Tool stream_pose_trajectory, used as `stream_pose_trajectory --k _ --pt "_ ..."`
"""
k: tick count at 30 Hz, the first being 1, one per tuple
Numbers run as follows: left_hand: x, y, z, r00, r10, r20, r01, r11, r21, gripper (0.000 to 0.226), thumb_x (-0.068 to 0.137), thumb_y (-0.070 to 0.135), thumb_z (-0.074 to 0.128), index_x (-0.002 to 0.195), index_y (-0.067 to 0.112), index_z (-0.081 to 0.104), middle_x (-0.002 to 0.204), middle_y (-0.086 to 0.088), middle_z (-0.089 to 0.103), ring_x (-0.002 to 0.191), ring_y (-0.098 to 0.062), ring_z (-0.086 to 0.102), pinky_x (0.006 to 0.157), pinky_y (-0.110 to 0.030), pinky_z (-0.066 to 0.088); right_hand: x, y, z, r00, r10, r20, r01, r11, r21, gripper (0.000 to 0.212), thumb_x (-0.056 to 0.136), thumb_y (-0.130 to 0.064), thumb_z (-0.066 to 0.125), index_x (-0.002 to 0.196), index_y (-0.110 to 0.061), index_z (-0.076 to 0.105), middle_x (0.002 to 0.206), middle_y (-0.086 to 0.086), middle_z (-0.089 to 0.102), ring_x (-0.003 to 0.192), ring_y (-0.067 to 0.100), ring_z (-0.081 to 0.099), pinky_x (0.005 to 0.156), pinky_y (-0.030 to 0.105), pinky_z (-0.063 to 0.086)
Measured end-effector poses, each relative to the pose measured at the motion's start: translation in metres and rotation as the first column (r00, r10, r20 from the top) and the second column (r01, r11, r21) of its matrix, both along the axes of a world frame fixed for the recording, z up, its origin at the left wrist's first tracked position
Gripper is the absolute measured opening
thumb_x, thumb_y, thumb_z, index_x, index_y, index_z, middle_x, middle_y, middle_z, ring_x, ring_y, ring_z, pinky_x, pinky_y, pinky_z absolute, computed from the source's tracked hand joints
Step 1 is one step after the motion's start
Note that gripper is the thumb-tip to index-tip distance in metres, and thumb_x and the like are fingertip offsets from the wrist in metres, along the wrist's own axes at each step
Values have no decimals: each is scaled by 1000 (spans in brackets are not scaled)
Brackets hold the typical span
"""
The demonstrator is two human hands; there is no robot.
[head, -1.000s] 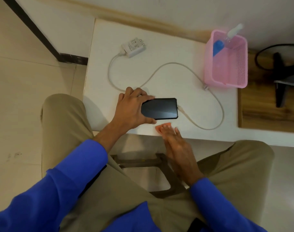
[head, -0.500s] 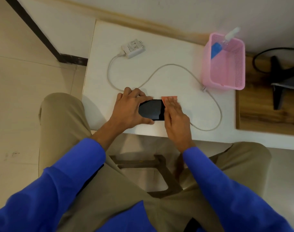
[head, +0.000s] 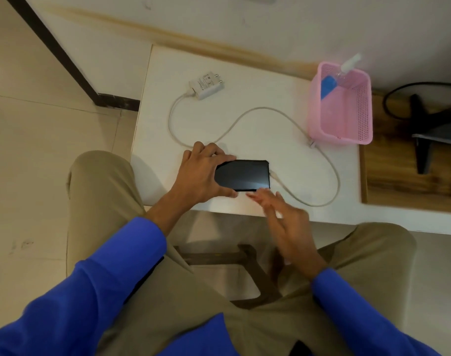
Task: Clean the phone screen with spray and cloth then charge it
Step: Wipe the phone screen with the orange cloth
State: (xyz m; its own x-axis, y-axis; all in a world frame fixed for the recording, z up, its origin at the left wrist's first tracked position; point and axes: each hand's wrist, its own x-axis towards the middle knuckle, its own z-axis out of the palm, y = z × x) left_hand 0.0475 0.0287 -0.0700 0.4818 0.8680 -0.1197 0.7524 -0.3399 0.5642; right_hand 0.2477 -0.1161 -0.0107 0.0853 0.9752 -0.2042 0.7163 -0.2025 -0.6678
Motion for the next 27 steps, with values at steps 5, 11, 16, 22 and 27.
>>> stream_pose_trajectory --k 5,11,16,22,27 --pt "0 -4 1 1000 -9 0 9 1000 13 94 61 77 82 144 39 58 129 7 55 116 -21 43 91 -32 28 15 67 20 980 -189 65 175 967 183 35 110 -26 45 140 -24 63 122 -6 74 90 -7 67 92 15 53" --pt "1 -5 -2 999 23 36 -24 999 23 92 56 77 84 138 38 63 125 11 58 113 -19 45 87 -32 27 -26 71 -37 864 180 469 -161 984 -81 55 107 -6 44 160 -7 29 166 18 31 156 34 24 128 46 22" --pt "-1 -6 0 1000 17 11 -18 999 35 92 62 81 76 141 34 64 128 7 60 114 -22 48 87 -33 30 -33 23 -43 826 300 478 -355 935 26 60 95 10 60 152 6 40 156 28 40 147 41 37 122 53 30" --pt "-8 -7 10 998 -63 12 63 998 -24 104 62 72 86 150 26 53 140 1 54 123 -24 45 100 -39 40 -11 24 -17 855 410 319 -376 912 -163 52 112 -18 36 163 -21 26 165 8 36 152 28 34 125 39 28" --pt "-37 1 16 997 -81 7 82 992 -93 99 68 51 93 151 21 51 139 -5 53 125 -25 44 106 -39 42 -1 55 17 994 22 -107 -19 999 28 33 111 -27 46 137 -31 67 129 -7 72 112 0 65 109 26 49"
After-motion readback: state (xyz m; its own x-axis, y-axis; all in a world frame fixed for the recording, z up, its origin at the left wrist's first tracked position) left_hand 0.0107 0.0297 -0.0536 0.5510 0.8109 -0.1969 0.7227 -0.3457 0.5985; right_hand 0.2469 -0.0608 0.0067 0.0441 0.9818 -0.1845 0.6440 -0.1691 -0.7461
